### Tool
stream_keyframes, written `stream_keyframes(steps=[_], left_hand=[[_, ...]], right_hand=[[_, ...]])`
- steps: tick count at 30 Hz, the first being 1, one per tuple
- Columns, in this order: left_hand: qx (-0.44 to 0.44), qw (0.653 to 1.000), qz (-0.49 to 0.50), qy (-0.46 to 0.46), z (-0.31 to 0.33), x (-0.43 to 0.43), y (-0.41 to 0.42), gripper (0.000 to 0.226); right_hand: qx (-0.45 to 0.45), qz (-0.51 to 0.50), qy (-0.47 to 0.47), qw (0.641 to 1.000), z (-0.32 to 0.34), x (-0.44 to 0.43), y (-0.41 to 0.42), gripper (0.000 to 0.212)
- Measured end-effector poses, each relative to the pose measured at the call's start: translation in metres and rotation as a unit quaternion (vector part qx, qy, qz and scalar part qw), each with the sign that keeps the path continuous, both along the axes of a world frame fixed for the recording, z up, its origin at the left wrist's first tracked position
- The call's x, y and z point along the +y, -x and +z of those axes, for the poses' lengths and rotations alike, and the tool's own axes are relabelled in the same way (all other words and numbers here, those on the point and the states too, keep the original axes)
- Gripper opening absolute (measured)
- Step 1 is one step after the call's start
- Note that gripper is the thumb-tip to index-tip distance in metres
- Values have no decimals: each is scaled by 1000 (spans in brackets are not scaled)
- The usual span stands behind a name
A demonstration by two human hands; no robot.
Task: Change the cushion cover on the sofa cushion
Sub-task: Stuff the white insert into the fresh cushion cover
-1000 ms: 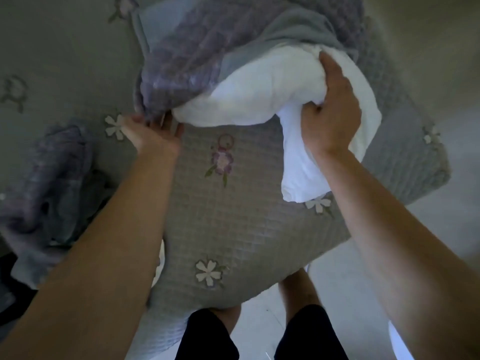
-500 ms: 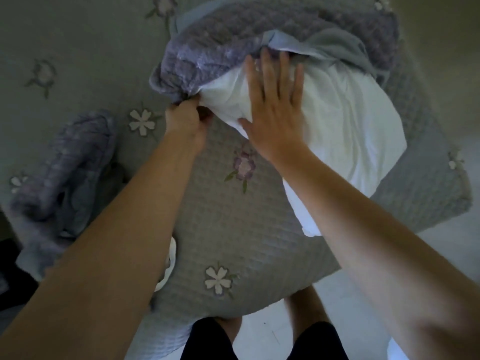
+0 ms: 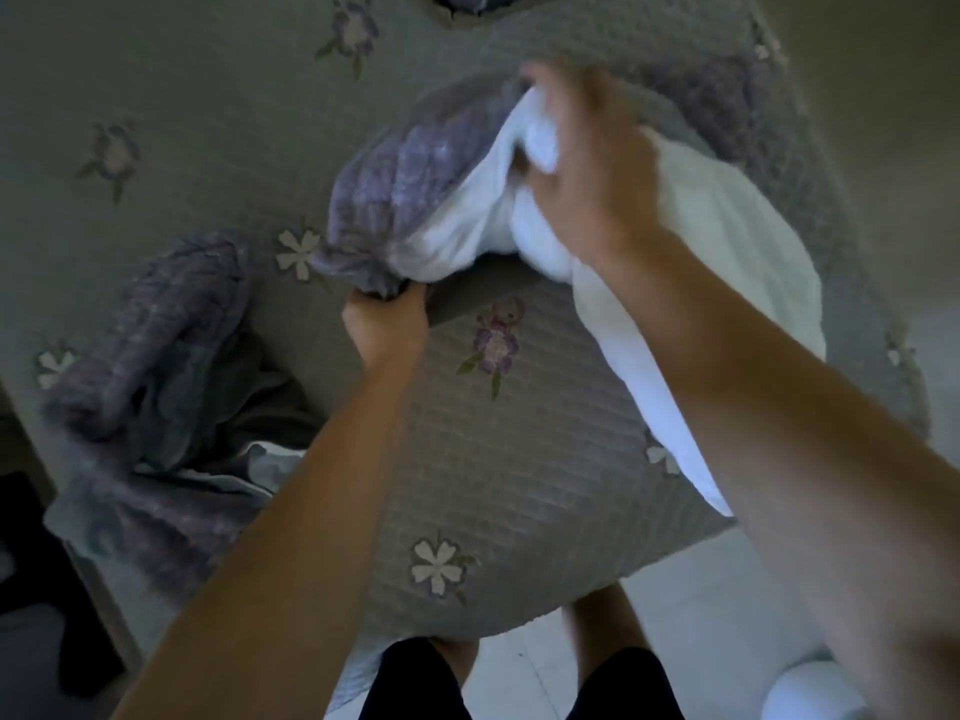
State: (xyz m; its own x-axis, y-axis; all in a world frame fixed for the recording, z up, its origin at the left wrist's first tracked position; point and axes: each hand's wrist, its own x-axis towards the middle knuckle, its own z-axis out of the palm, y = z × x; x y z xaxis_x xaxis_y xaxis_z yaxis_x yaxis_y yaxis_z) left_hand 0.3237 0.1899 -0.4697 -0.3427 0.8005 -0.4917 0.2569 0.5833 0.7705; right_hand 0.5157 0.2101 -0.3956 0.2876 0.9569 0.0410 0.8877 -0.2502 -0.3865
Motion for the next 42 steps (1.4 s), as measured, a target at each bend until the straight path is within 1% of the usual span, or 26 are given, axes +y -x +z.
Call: stream_keyframes(steps=[2,3,4,6,8,10,11,14,15,17,19,21,22,23,25,26,28,29,31,32,34,36,37,39,41,42], left_hand=[[17,999,26,25,-3,6,0,13],[31,998,34,34,-4,8,-2,11],[48,997,37,43,-3,9,-4,5],[80,993,46,68,-6,14,-5,27],[93,990,31,100,-12,19,0,39],[113,987,1,114,-16,17,7,41],[122,987,-3,100,-16,14,10,42],[79,995,39,45,-4,-5,14,61],[93,994,33,40,-1,-15,18,61],[124,991,20,43,-1,-38,31,52],[133,989,28,60,-4,-63,47,51],[133,989,31,65,-1,-80,54,48],[134,989,28,51,2,-84,54,45],[137,990,22,27,5,-85,53,41],[159,987,-1,-10,10,-81,53,39],[172,985,-14,-14,12,-77,55,40],[184,983,-20,-17,9,-72,63,39],[193,980,-18,-35,8,-71,69,38],[261,961,-35,-81,3,-66,80,45],[318,941,-69,-94,0,-63,84,53],[424,878,-169,-142,0,-53,88,61],[481,816,-256,-191,5,-35,86,59],[486,798,-290,-204,9,-24,83,60],[425,805,-353,-218,22,-1,74,60],[309,820,-407,-256,34,11,65,52],[263,815,-429,-287,40,9,60,50]], right_hand=[[-32,91,155,983,-26,-7,2,84],[-46,96,174,979,-34,-11,5,91],[-56,92,155,982,-38,-18,10,93],[-79,91,31,992,-43,-35,24,86],[-100,118,-75,985,-47,-55,35,78],[-132,170,-58,975,-56,-70,33,85],[-151,186,-18,971,-60,-74,33,91],[-171,182,109,962,-66,-63,45,106],[-155,179,124,964,-61,-55,51,103],[-107,161,123,973,-46,-32,58,85],[-32,107,55,992,-30,-12,59,66],[13,57,-56,997,-22,-8,64,53],[15,81,-89,993,-26,-13,71,46],[-6,144,-94,985,-39,-24,81,40],[-99,297,-35,949,-82,-50,101,33],[-134,338,-1,932,-99,-60,107,29],[-157,365,76,915,-111,-69,114,24],[-146,365,109,913,-108,-73,116,31],[-134,332,109,927,-95,-79,119,49],[-123,317,91,936,-88,-82,118,53],[-113,271,70,953,-85,-88,108,55],[-119,191,124,966,-84,-96,96,77],[-119,150,143,971,-84,-98,93,85],[-109,97,179,973,-84,-92,95,85],[-51,113,186,975,-85,-79,107,70],[1,124,165,979,-83,-74,113,57]])
